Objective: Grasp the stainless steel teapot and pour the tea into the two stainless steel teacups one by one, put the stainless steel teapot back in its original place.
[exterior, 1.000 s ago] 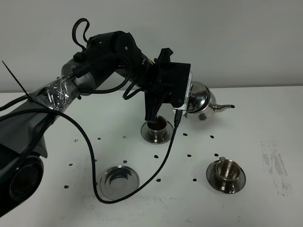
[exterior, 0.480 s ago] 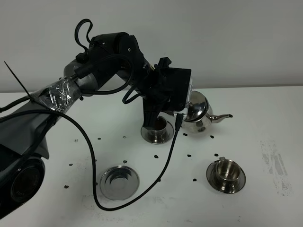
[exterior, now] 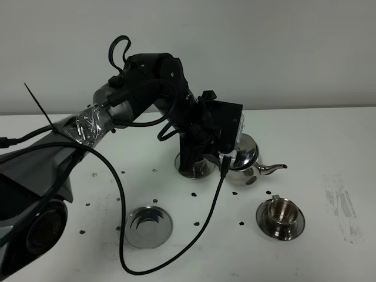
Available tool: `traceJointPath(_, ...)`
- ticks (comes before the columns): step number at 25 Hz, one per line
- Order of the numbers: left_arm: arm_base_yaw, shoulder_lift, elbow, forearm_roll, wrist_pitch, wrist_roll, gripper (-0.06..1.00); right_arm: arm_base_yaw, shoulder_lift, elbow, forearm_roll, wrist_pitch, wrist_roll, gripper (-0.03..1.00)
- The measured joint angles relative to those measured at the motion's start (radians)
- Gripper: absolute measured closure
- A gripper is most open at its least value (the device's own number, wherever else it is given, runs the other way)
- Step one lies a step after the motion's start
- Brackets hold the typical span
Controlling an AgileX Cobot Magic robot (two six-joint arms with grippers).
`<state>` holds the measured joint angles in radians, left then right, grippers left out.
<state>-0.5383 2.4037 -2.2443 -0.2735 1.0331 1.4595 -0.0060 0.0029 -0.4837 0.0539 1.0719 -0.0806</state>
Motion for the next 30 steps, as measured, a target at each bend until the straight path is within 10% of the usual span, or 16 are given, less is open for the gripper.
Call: traceJointPath(30, -0.017, 0.004, -0.001, 0.024, 0.006, 0.127, 0.68, 0.000, 0.000, 0.000, 0.001, 0.000, -0.005, 0.41)
